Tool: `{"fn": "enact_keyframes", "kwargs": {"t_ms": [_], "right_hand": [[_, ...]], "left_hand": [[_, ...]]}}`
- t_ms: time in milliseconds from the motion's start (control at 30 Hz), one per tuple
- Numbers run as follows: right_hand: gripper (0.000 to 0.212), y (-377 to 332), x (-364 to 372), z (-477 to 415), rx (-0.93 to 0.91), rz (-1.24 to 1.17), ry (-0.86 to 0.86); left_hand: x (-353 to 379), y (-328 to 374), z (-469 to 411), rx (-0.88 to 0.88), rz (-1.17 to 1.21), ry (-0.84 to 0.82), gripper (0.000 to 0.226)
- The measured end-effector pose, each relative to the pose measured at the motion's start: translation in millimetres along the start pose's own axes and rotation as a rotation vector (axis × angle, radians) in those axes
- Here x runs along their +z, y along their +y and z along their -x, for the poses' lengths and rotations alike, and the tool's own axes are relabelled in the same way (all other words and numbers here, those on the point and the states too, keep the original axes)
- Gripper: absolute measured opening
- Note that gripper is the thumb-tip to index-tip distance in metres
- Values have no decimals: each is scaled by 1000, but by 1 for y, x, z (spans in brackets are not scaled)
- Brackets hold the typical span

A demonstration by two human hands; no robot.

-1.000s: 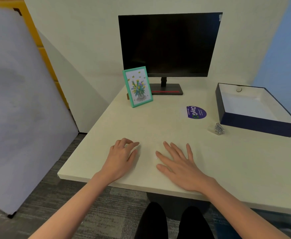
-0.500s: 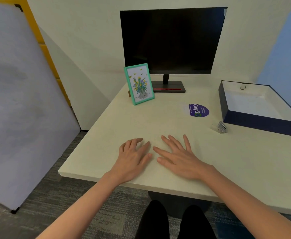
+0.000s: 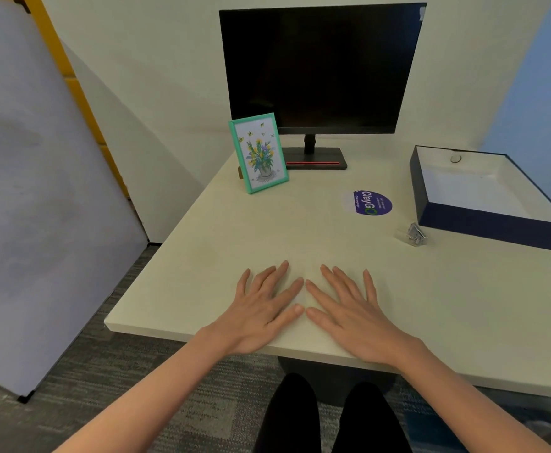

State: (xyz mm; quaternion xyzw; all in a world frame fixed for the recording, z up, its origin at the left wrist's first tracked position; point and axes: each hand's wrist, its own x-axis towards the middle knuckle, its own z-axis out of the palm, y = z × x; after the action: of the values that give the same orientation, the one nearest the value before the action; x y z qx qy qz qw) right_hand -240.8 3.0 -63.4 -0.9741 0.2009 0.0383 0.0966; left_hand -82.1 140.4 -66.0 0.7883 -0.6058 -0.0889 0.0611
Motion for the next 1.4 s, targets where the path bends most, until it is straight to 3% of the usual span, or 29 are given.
{"fn": "enact_keyframes", "kwargs": {"t_ms": [133,233,400,667,900,967,1133,1400], "right_hand": [[75,-20,1,-4,-91,-15,14],[78,-14,-5,-17,-41,-20,23],[66,-11,-8,-22,-87,15,-28],[76,2,-8,21,-7,-18,-16],[86,-39,8,27,-58,1,25],[79,-47,7,19,-65,-39,64],[41,-23,-5,-13,64,-197,392],[28,-15,-4,-33,37,-443,341]], "left_hand": [[-4,-13,5,-65,65,72,77],[-2,-21,9,-102,24,71,78],[1,-16,4,-98,-11,65,76],[4,-8,5,-25,-63,36,69],[-1,-19,20,-30,-3,74,76],[-2,-25,20,-61,15,108,76],[-4,-38,23,-124,137,276,71],[-4,-41,18,-123,171,353,66]]}}
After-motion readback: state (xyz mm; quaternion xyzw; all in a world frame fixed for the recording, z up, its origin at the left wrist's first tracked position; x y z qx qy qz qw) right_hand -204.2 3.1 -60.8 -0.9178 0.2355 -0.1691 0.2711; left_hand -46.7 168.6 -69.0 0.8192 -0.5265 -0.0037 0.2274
